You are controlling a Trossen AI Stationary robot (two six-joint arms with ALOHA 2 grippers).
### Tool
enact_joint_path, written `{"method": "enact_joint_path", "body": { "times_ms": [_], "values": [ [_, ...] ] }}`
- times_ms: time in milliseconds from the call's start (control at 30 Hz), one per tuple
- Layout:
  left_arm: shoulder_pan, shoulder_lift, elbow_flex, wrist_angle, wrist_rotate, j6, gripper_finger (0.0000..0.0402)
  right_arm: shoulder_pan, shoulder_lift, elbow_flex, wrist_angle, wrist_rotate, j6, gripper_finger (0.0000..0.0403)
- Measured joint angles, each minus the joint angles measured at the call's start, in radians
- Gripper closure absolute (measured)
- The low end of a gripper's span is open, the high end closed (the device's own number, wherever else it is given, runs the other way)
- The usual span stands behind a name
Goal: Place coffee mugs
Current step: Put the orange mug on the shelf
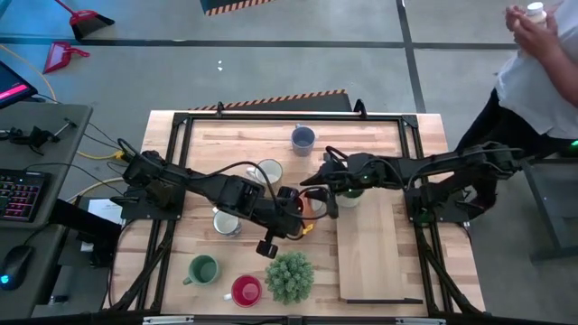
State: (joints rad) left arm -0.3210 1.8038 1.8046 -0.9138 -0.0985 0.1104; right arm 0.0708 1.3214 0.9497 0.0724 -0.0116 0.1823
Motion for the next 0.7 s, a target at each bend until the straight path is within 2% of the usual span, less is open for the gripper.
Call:
{"method": "enact_joint_path", "body": {
  "times_ms": [200, 333, 500, 600, 700],
  "values": [
    [0.000, 0.000, -0.001, 0.025, 0.003, 0.018, 0.0396, 0.018, 0.031, 0.000, 0.027, 0.001, 0.001, 0.0274],
    [-0.001, -0.001, -0.001, 0.031, -0.005, 0.022, 0.0396, 0.017, 0.033, 0.000, 0.059, -0.042, 0.000, 0.0274],
    [-0.002, -0.002, -0.001, 0.038, -0.004, 0.021, 0.0396, 0.018, 0.033, -0.001, 0.068, -0.026, 0.001, 0.0277],
    [-0.001, -0.002, -0.001, 0.039, -0.005, 0.021, 0.0396, 0.018, 0.033, -0.001, 0.071, -0.024, 0.003, 0.0304],
    [0.000, -0.002, -0.001, 0.046, -0.006, 0.023, 0.0396, 0.019, 0.033, -0.001, 0.075, -0.007, 0.040, 0.0371]
  ]
}}
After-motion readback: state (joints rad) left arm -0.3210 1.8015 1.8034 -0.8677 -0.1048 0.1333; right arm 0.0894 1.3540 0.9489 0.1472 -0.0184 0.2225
